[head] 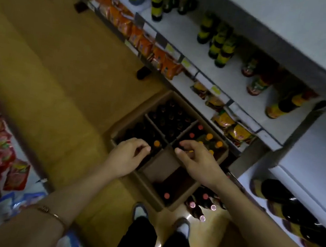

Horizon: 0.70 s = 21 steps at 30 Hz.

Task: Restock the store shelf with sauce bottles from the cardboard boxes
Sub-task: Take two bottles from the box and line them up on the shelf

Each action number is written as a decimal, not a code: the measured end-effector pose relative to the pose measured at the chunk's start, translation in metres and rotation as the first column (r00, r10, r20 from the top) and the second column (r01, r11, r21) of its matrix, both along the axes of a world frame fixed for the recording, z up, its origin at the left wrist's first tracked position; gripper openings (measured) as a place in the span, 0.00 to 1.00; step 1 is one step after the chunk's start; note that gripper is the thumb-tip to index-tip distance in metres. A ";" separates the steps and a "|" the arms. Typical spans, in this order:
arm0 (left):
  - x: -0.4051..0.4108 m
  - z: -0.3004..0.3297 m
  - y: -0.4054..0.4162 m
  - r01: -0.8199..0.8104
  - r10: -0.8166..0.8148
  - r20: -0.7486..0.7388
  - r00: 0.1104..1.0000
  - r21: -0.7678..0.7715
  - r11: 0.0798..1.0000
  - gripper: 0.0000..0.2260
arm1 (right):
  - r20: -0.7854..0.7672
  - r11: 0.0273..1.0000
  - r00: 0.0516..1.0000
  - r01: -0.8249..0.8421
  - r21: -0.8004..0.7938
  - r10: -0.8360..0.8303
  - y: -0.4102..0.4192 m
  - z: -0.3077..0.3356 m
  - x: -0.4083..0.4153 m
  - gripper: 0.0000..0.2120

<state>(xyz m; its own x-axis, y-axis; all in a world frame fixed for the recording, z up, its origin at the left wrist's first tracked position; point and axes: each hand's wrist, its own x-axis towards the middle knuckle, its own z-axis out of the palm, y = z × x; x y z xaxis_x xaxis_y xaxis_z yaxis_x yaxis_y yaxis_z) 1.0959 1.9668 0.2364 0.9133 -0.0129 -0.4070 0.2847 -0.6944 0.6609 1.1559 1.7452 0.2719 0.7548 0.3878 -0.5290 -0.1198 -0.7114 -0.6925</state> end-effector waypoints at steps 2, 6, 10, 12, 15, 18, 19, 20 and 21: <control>-0.002 -0.033 0.004 -0.015 0.015 0.000 1.000 -0.024 1.000 0.12 | -0.017 1.000 1.000 -0.005 -0.016 0.004 0.008 -0.027 0.004 0.22; -0.004 -0.102 -0.010 -0.066 0.066 -0.003 0.998 -0.096 0.993 0.13 | -0.042 0.997 0.999 -0.016 -0.069 0.013 0.000 -0.085 0.013 0.20; 0.000 -0.165 -0.040 -0.006 0.002 -0.031 1.000 -0.127 0.992 0.14 | -0.038 0.987 0.999 -0.035 -0.155 0.030 -0.016 -0.143 0.023 0.16; 0.001 -0.194 -0.052 0.051 -0.058 -0.064 0.996 -0.106 0.993 0.16 | -0.062 0.983 0.997 -0.049 -0.175 0.039 -0.022 -0.173 0.025 0.16; 0.000 -0.239 -0.067 0.150 -0.155 -0.104 0.982 -0.057 0.987 0.18 | -0.094 0.981 0.993 -0.084 -0.175 0.068 -0.027 -0.218 0.021 0.16; -0.006 -0.280 -0.079 0.210 -0.211 -0.135 0.968 -0.022 0.978 0.21 | -0.107 0.981 0.992 -0.089 -0.171 0.071 -0.030 -0.257 0.010 0.18; -0.011 -0.292 -0.082 0.221 -0.221 -0.146 0.964 -0.016 0.975 0.21 | -0.112 0.982 0.991 -0.096 -0.164 0.079 -0.031 -0.270 0.005 0.19; -0.016 -0.304 -0.085 0.228 -0.228 -0.157 0.961 -0.016 0.974 0.21 | -0.122 0.982 0.989 -0.106 -0.157 0.087 -0.032 -0.281 0.000 0.19; -0.021 -0.314 -0.088 0.231 -0.232 -0.170 0.958 -0.027 0.973 0.21 | -0.136 0.981 0.986 -0.115 -0.155 0.094 -0.033 -0.292 -0.005 0.20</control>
